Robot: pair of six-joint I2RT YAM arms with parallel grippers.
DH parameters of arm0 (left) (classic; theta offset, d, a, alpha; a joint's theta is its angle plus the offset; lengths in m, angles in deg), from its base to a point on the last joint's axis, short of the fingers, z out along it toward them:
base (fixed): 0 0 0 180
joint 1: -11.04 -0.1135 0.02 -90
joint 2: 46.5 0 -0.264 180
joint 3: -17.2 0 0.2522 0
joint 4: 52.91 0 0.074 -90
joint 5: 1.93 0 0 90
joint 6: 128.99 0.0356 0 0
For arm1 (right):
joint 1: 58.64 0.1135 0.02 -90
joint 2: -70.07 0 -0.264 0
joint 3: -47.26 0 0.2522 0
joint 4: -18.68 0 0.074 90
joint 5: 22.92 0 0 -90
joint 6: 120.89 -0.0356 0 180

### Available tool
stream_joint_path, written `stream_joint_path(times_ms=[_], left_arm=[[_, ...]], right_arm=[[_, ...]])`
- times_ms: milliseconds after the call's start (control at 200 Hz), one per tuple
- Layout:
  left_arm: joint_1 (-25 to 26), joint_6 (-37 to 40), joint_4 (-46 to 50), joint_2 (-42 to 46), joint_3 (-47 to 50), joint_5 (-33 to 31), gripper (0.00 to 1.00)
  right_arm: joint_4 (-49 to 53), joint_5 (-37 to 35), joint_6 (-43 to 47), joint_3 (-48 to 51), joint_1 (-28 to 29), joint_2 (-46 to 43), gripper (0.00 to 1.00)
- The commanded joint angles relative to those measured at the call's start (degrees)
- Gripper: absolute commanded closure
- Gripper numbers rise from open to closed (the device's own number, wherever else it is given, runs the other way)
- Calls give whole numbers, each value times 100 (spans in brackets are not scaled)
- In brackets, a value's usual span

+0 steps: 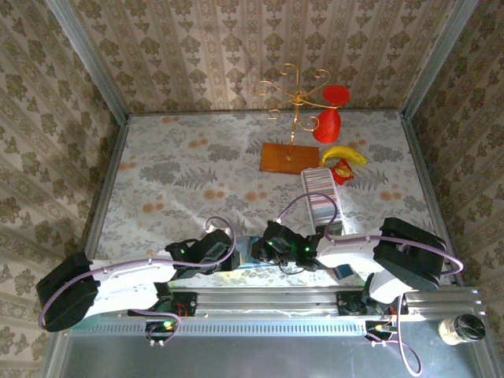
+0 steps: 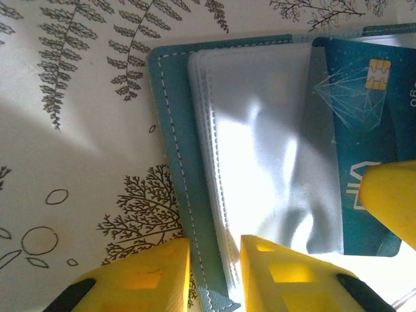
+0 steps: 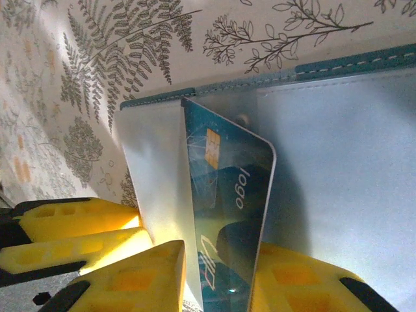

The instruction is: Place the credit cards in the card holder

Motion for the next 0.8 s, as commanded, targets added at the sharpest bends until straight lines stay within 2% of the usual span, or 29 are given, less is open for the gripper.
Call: stream_joint_path(times_ms=[0,475,630,795], left_arm=[[54,-84,201,-32,-103,-40,74],[55,-97,276,110,-75,-93,73],[54,-91,280,92,-77,-88,73],[53,-102,264,92,-59,-85,73]], right_arm=[[1005,-174,273,-152,-23,-185,71],[1213,-73,633,-537,-157,57,68],[1421,-69,670,-633,-175,175,77],[1105,-33,632,-437,-175,25,86]])
